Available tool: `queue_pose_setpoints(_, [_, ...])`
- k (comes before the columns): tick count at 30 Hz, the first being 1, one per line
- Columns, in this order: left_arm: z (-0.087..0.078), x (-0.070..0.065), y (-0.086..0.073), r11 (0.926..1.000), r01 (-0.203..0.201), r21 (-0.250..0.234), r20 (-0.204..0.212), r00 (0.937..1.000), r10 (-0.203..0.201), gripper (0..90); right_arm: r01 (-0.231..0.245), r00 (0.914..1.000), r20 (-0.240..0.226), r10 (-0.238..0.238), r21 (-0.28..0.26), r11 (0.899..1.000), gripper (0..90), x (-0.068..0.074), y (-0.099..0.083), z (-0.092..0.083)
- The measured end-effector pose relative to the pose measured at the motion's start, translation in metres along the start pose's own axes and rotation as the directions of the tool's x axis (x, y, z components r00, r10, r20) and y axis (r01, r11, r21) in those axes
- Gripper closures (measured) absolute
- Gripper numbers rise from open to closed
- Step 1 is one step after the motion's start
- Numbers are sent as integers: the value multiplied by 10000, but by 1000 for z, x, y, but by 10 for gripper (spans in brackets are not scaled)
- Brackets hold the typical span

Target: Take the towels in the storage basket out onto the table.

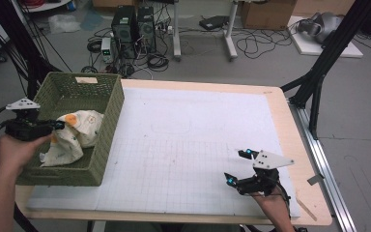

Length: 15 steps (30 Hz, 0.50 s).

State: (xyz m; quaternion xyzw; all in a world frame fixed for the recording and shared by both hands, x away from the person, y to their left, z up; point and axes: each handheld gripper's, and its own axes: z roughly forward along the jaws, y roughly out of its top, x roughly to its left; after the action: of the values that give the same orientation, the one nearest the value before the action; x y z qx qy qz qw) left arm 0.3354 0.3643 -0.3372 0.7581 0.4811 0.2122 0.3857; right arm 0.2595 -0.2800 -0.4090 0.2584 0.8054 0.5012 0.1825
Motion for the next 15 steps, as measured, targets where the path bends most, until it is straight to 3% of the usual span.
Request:
queue_pose_setpoints(5, [-10,1,1,9977,214,-649,189,9996,-202,862,39,10000,31,-39,-48,10000,88,-2,0,0])
queue_pose_setpoints(15, [-18,3,2,9930,304,-1141,296,9992,-272,863,-13,10000,43,13,-99,10000,88,-2,1,-1])
